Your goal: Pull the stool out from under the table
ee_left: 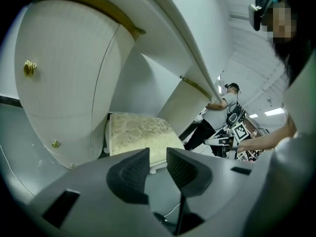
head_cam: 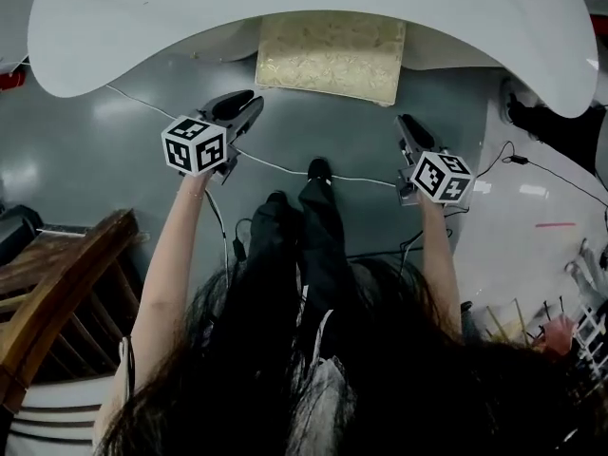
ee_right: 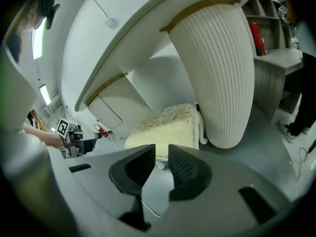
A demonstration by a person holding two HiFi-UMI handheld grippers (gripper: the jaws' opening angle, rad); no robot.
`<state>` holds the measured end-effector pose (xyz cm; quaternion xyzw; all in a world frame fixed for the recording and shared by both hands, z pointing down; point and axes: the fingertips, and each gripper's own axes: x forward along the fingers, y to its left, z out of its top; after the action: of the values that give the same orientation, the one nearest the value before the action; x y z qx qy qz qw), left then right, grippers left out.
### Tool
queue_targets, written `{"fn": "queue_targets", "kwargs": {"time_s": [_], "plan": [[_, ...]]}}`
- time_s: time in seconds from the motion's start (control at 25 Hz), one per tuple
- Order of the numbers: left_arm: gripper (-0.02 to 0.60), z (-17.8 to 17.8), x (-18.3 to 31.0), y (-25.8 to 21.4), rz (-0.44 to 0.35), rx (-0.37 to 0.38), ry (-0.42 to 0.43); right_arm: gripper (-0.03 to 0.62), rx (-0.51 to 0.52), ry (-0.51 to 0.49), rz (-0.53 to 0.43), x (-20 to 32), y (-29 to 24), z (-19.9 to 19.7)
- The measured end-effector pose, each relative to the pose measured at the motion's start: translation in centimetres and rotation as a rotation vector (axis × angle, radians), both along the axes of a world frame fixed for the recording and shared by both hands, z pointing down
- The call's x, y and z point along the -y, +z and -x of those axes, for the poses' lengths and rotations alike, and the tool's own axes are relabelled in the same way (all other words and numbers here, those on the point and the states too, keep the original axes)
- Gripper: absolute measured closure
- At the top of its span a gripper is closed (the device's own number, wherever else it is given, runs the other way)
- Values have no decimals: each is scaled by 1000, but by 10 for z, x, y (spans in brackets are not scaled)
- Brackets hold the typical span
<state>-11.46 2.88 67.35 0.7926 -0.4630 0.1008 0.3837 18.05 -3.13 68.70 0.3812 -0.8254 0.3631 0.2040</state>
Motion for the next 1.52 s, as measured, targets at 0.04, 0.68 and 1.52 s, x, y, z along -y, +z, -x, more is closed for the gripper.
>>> {"fn": "queue_targets", "kwargs": {"time_s": [0.04, 0.68, 1.52], "plan": [[485, 4, 6, 6, 6, -1, -12, 528, 12, 1, 14, 4, 7, 0], [249, 21, 48, 97, 238, -107, -99, 341, 113, -34, 255, 51, 96, -2], [222, 22, 76, 128, 260, -326, -248, 361, 443, 37, 400, 51, 113, 14]]}}
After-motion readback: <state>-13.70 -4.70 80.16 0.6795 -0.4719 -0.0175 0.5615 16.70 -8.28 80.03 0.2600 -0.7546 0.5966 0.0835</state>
